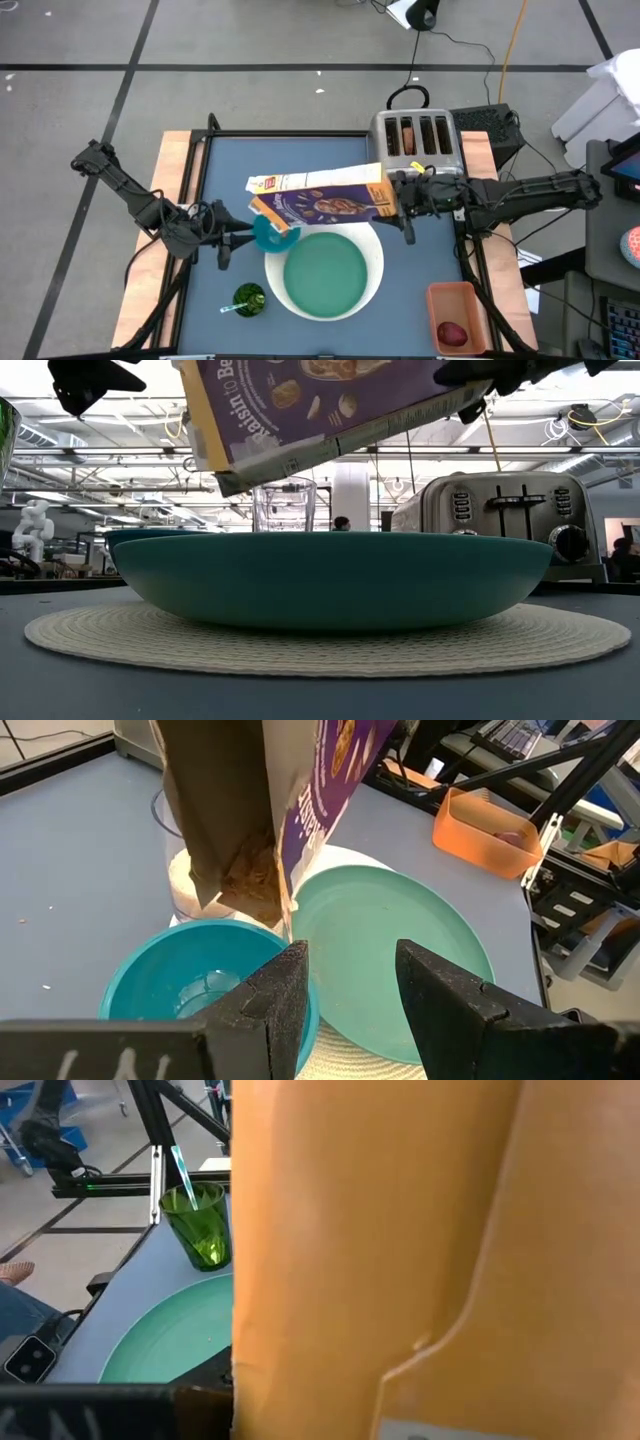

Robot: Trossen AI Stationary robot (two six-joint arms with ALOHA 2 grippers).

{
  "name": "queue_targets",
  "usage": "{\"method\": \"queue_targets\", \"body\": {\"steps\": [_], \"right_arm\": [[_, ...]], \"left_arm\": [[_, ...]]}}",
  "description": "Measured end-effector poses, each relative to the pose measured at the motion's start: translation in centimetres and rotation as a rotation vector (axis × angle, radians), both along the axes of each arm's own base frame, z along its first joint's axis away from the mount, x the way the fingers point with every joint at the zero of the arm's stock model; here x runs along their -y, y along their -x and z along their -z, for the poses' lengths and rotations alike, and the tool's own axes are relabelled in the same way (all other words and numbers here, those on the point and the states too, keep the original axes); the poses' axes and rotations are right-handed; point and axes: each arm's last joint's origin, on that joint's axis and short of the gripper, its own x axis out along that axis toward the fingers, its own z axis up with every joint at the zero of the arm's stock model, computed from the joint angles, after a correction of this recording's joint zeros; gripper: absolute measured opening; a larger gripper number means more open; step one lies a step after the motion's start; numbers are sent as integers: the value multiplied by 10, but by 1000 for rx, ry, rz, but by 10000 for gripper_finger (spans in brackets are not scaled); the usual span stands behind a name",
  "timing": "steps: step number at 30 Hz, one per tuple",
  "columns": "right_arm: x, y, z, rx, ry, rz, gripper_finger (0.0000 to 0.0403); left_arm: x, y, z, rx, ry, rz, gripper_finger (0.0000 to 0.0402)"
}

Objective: Arrange a breakfast setting
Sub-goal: Pour the cereal into the blue bowl

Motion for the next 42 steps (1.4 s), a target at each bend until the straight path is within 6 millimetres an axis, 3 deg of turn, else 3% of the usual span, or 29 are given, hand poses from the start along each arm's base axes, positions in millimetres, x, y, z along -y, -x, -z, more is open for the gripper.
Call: {"method": "queue_targets", "body": {"steps": [18, 24, 28, 33, 38, 42], "right_arm": [[0, -1, -1, 18, 5, -3, 181], [0, -1, 11, -32, -5, 2, 186], [0, -2, 2, 45, -3, 0, 182], [0, -3, 11, -31, 1, 0, 181], [0, -4, 1, 44, 4, -2, 186], [0, -5, 13, -27, 2, -1, 181]], "left_arm": [[0, 0, 0, 0, 0, 0, 159], [0, 0, 0, 0, 0, 0, 159], [0, 0, 0, -1, -4, 2, 159], [0, 0, 0, -2, -5, 2, 159], [0, 0, 0, -2, -4, 2, 159], [0, 0, 0, -2, -5, 2, 159]]}}
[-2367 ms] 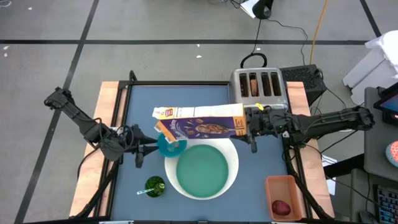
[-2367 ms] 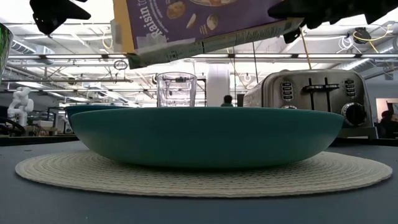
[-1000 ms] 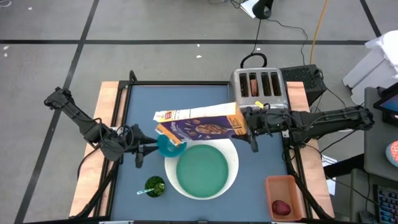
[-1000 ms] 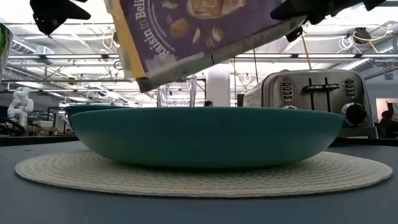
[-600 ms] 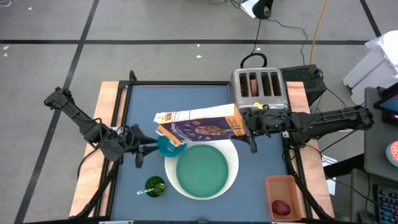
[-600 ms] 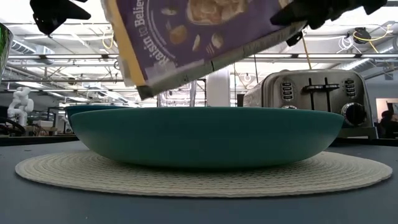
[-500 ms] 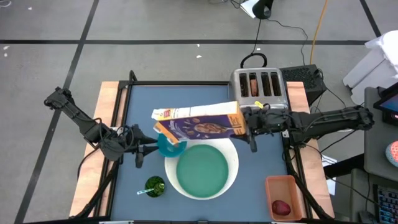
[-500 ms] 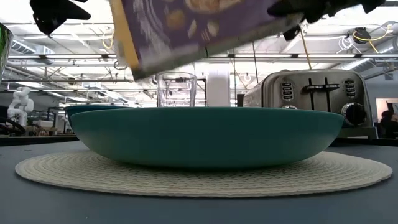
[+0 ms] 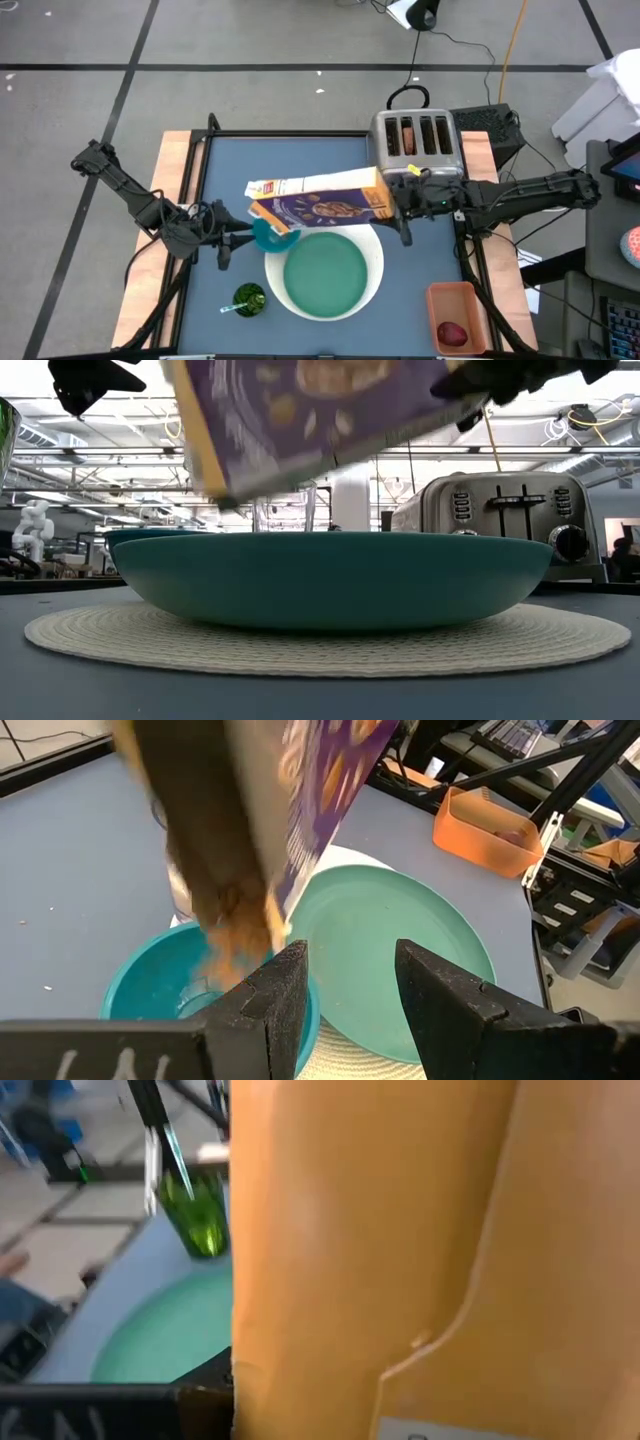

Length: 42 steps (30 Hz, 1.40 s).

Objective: Arrange a breakfast setting
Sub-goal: Pour the cereal into the blue bowl

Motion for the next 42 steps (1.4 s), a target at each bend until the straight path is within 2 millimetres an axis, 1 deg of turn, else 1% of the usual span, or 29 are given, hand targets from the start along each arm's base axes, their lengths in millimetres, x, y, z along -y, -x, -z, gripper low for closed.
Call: {"method": "queue_targets", "body": {"steps": [2, 5, 11, 17, 23, 29, 35, 40, 42], "right_arm": [[0, 0, 2, -8, 0, 0, 181], [0, -1, -5, 50, 0, -1, 184], [0, 0, 1, -6, 0, 0, 181], [0, -2, -6, 68, 10, -4, 184], [0, -1, 0, 10, 0, 0, 181], [0, -2, -5, 56, -1, -1, 185], [0, -1, 0, 6, -1, 1, 181], [0, -2, -7, 80, 5, -4, 184], [0, -2, -9, 84, 20, -9, 185]], "left_arm": [[0, 0, 0, -1, 0, 0, 159], [0, 0, 0, 0, 0, 0, 159], [0, 0, 0, -1, 0, 0, 159], [0, 0, 0, 0, 0, 0, 159], [0, 0, 0, 0, 0, 0, 159], [0, 0, 0, -2, -6, 3, 159], [0, 0, 0, -2, -10, 5, 159], [0, 0, 0, -1, -11, 6, 159], [0, 0, 0, -1, -11, 5, 159]]}}
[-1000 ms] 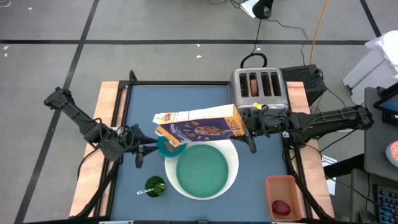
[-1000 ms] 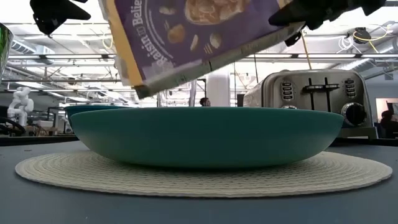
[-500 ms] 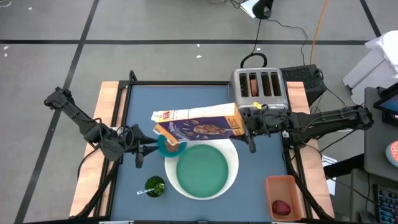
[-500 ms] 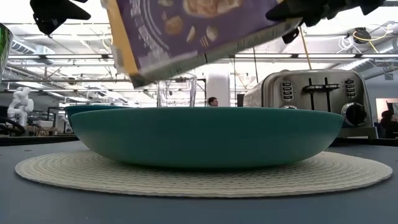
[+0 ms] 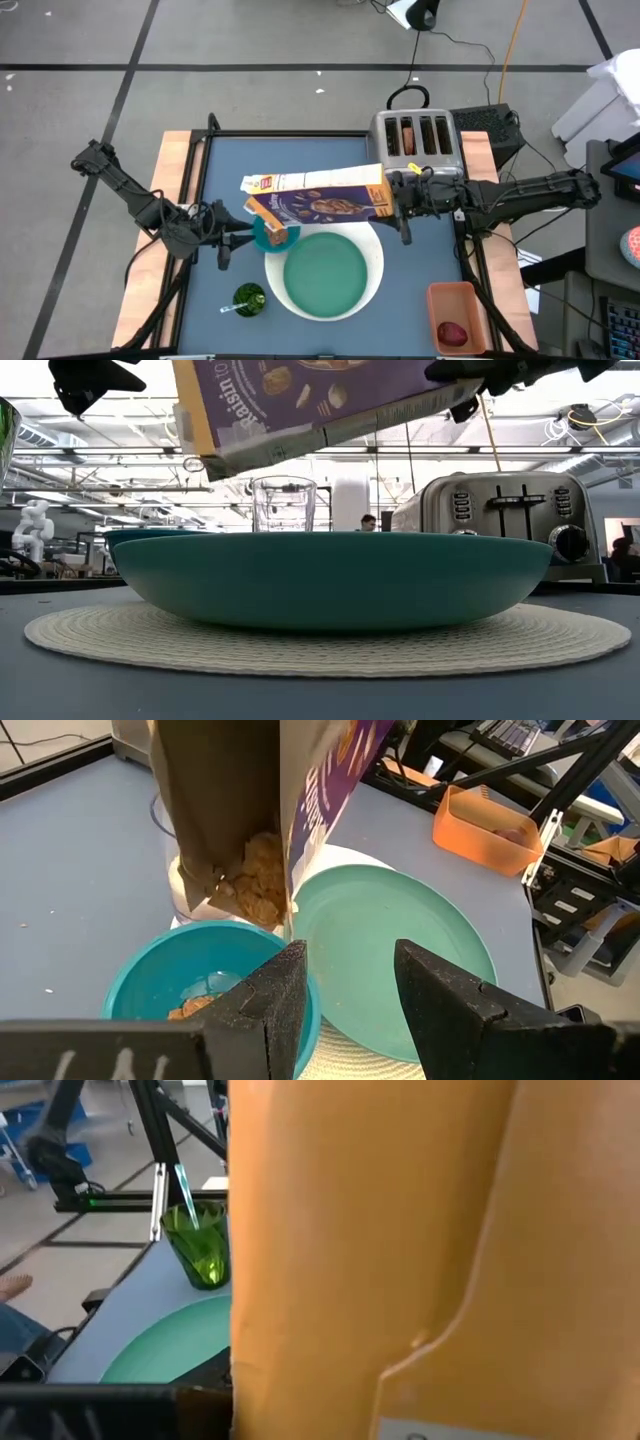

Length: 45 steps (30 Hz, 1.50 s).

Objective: Arrange a breakfast setting
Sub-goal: Pour the cereal into the blue bowl

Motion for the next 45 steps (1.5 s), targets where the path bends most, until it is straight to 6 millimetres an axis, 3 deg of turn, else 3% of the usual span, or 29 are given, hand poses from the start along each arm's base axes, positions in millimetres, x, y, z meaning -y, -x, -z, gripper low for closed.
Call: {"method": "queue_targets", "body": {"steps": [12, 24, 32, 38, 45], "right_arm": [[0, -1, -29, -23, 25, -8, 185], [0, 2, -20, -136, -18, 7, 186], [0, -1, -26, -59, 6, -2, 182], [-1, -10, -13, -153, -3, 2, 180], [-1, -12, -16, -113, 15, -5, 185]], "left_arm": [[0, 0, 0, 1, 0, 0, 159], [0, -11, 8, -37, -39, -54, 159], [1, -15, 12, -54, -52, -59, 159], [1, -15, 12, -54, -52, -59, 159], [1, -15, 12, -54, -52, -59, 159]]}}
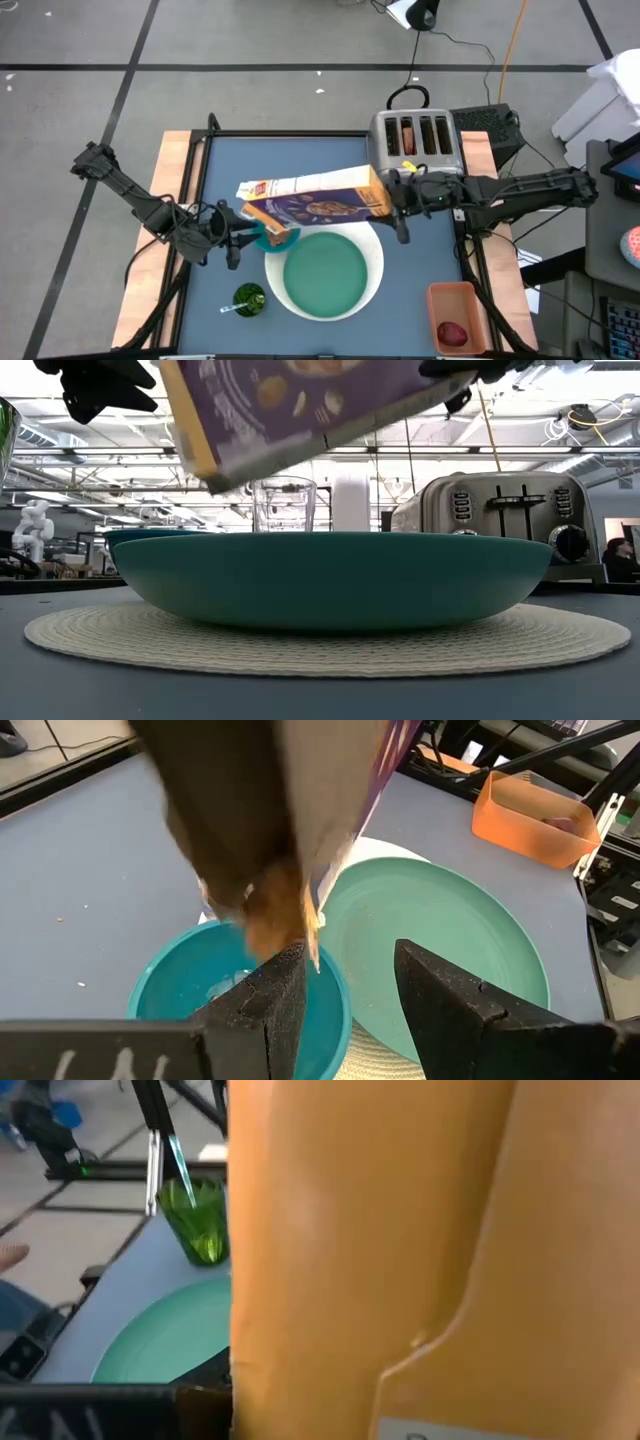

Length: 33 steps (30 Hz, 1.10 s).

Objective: Arrange a breakfast setting
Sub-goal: Pour the cereal into the blue bowl

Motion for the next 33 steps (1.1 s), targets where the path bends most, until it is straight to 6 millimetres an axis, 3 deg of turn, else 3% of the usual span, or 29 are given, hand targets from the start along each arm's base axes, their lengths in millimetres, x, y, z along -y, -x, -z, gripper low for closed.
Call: {"method": "queue_targets", "body": {"steps": [4, 33], "right_arm": [[0, -1, 7, -52, -7, 4, 180], [0, -1, 4, -29, -4, 4, 183]], "left_arm": [[0, 0, 0, -1, -2, 1, 159], [0, 0, 0, -3, -3, 3, 159]]}}
